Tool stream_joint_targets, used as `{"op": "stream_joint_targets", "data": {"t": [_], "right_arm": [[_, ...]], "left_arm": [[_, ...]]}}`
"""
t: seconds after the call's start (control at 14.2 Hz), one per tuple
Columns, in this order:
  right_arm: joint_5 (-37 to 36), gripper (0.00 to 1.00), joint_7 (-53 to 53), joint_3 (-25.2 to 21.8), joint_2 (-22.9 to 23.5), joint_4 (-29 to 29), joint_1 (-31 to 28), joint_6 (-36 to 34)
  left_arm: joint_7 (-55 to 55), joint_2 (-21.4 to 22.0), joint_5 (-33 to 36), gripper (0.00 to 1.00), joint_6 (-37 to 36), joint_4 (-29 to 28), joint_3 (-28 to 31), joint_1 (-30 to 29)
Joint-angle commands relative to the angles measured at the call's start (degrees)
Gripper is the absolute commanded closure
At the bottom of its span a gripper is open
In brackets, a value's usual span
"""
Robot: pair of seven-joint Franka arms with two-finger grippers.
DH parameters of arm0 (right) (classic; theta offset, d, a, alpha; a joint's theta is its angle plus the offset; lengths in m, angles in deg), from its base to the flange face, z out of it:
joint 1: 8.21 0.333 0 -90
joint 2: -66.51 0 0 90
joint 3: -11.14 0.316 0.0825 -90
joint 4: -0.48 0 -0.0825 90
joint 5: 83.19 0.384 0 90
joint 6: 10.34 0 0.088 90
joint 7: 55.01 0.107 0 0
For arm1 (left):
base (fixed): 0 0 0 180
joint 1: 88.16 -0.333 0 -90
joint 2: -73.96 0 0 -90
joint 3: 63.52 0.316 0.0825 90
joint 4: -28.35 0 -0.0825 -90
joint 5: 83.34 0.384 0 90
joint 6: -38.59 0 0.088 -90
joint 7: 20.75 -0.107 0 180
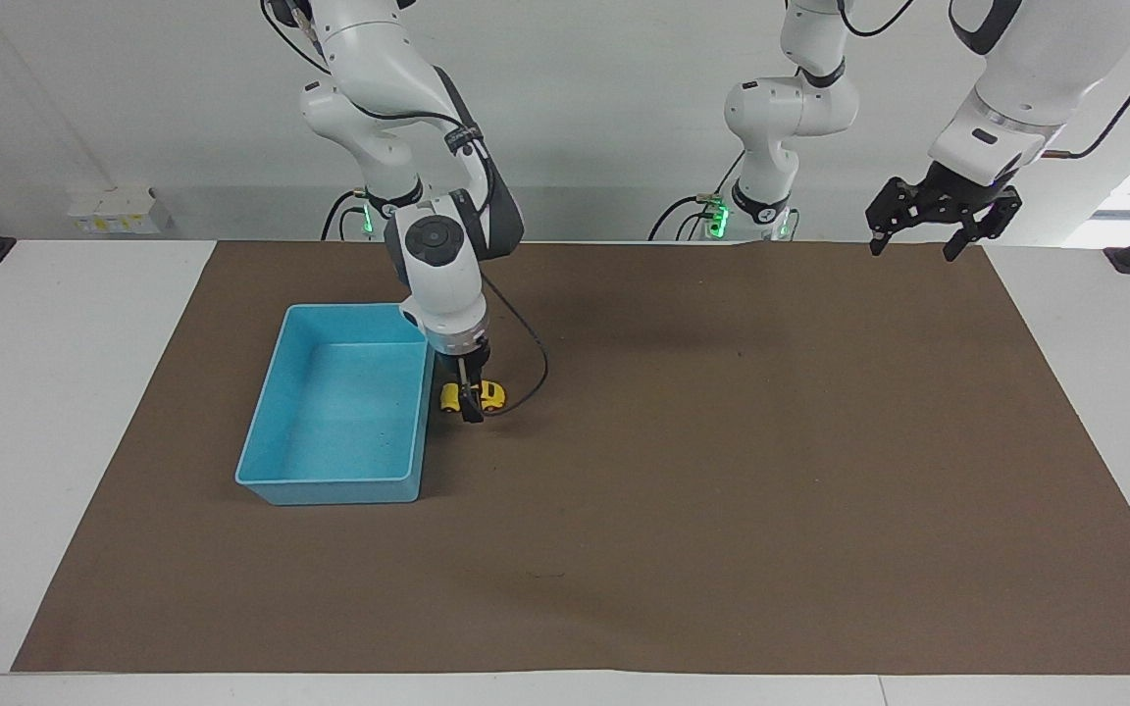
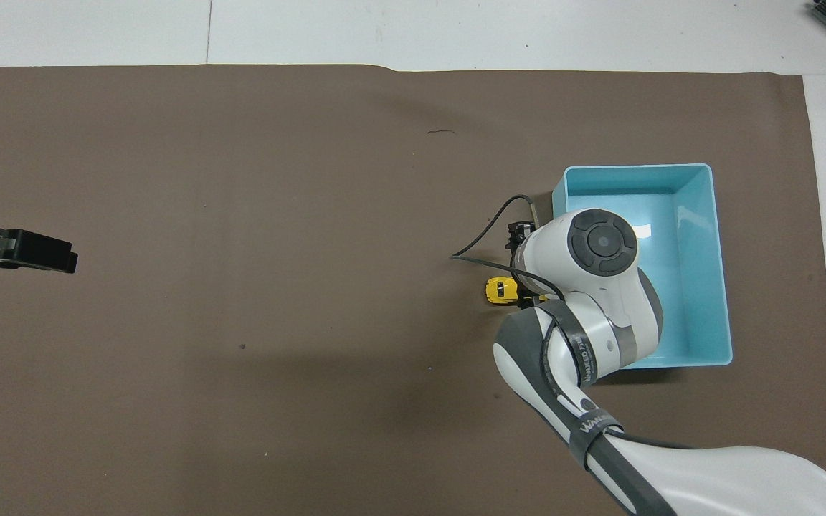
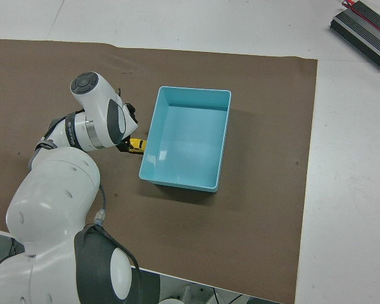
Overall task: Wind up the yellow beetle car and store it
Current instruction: 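Grasp the yellow car beside the box with the right gripper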
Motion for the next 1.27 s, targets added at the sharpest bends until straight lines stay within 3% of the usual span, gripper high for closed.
{"op": "stream_joint_targets", "data": {"t": [0.0,0.07,0.28,0.35,0.56,0.91,1.2], "right_arm": [[-0.3,0.0,0.6,0.1,-0.5,5.2,0.1,6.9],[-0.4,0.14,0.2,0.1,-0.4,6.5,0.2,8.7],[-1.3,0.92,-0.4,0.1,-0.3,6.0,0.8,8.1],[-1.3,1.0,-0.4,0.1,-0.3,5.8,1.0,7.8],[-1.4,1.0,0.0,0.0,-0.9,4.5,2.3,4.4],[-1.4,1.0,-0.1,0.1,-3.5,-2.2,2.4,-7.1],[-1.1,1.0,-0.6,0.1,-6.5,-3.7,2.3,-9.9]], "left_arm": [[0.2,0.7,0.7,0.0,-1.0,-0.5,0.0,0.2],[0.2,0.7,0.8,0.0,-0.6,-0.4,0.0,-0.4],[0.1,0.7,0.8,0.0,-0.7,-0.4,0.9,-1.1],[0.1,0.7,0.8,0.0,-0.7,-0.4,0.9,-1.2],[0.1,0.7,0.8,0.0,-0.7,-0.4,0.8,-1.1],[0.1,0.7,0.8,0.0,-0.7,-0.4,0.8,-1.2],[0.1,0.7,0.8,0.0,-0.7,-0.4,0.9,-1.2]]}}
